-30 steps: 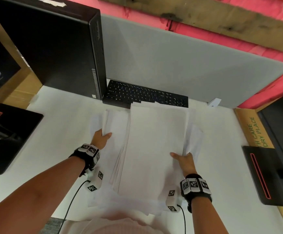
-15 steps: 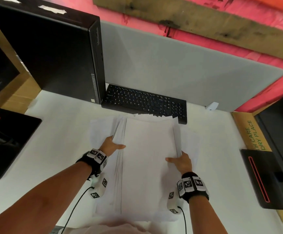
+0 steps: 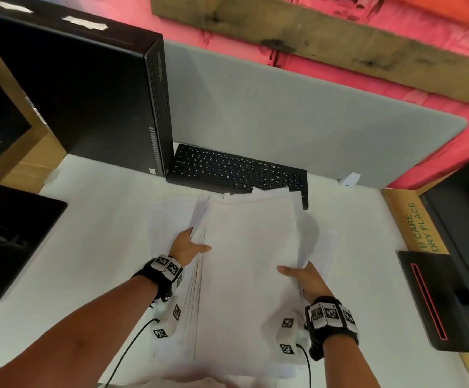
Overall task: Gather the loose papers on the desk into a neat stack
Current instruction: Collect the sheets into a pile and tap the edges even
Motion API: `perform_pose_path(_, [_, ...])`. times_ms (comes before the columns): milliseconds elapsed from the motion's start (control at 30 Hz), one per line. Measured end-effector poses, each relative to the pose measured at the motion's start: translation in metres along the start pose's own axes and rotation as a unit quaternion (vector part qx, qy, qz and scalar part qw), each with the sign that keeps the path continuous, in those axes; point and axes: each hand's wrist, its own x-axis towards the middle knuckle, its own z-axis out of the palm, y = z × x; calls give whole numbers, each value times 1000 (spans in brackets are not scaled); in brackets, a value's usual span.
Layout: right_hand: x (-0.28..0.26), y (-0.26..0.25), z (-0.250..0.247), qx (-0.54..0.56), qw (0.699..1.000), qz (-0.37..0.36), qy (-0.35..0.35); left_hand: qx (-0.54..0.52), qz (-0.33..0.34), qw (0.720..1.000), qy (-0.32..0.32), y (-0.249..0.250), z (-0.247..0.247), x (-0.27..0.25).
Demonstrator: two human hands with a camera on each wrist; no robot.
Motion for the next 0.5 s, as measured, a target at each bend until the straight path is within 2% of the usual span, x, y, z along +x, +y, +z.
perform_pose_path(133, [-11,7,-10,68,997,-37,-19,34,76,988,131,33,-6,-37])
perform_pose_path(167, [-11,9,-11,74,996,-39,-12,52,87,984,146,36,-10,-40])
perform_pose_path(300, [-14,1,-4,40,997,-60,-2,130,89,978,136,35,-25,-37])
perform_pose_path(500, [-19,-10,-12,94,992,-78,8,52,82,974,204,41,-35,-22])
